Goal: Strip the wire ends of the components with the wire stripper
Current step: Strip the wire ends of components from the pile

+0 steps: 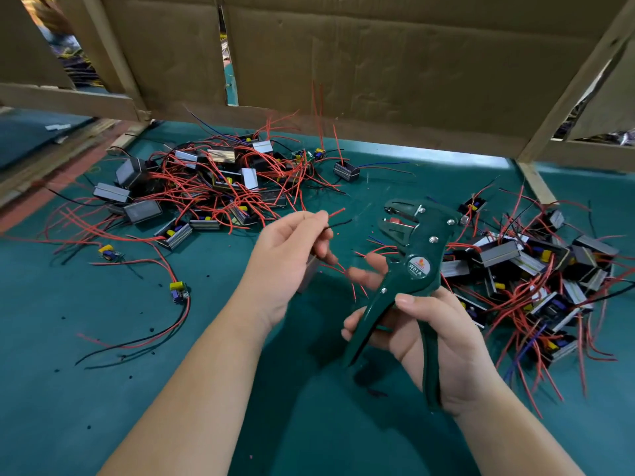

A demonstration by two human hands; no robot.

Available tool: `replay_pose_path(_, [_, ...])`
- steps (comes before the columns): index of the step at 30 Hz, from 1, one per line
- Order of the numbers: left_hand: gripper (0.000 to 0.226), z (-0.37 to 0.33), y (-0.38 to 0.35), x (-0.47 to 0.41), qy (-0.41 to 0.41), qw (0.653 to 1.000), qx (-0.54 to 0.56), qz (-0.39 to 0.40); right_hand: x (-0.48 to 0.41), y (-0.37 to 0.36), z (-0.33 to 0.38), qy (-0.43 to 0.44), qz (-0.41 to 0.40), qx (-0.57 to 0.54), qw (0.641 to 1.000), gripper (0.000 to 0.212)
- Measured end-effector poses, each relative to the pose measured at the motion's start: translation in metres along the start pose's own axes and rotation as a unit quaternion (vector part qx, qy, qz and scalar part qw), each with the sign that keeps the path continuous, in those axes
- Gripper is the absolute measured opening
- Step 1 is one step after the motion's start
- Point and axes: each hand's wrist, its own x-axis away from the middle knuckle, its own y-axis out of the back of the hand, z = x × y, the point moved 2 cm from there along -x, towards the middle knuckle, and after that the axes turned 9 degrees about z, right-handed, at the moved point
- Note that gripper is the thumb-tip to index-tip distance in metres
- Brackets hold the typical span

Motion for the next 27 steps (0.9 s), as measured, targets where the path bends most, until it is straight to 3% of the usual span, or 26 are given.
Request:
replay_pose_path(4, [0.029, -0.006, 0.01, 0.002, -0.06, 0.997, 0.018, 0.041, 0.001, 0.006, 0.006, -0.079, -0.021, 0.003, 0.997, 0.06])
replay_pose_path(9, [0.022, -0.01, 0.008, 0.005, -0.053, 0.996, -0.042, 0.065, 0.007, -0.001, 0.006, -0.112, 0.089, -0.023, 0.989, 0.064])
replay_pose_path(14, [0.028, -0.01, 0.004, 0.008, -0.05, 0.993, -0.089, 0.055, 0.008, -0.006, 0.004, -0.118, 0.132, -0.009, 0.984, 0.054])
replay_pose_path(22, [0.025, -0.013, 0.007, 0.011, -0.082, 0.975, -0.196, 0.07, 0.009, -0.004, 0.005, -0.125, 0.12, 0.025, 0.985, 0.042])
replay_pose_path(27, [0.024, -0.015, 0.007, 0.012, -0.092, 0.972, -0.207, 0.063, 0.01, -0.004, 0.005, -0.127, 0.105, 0.04, 0.985, 0.029])
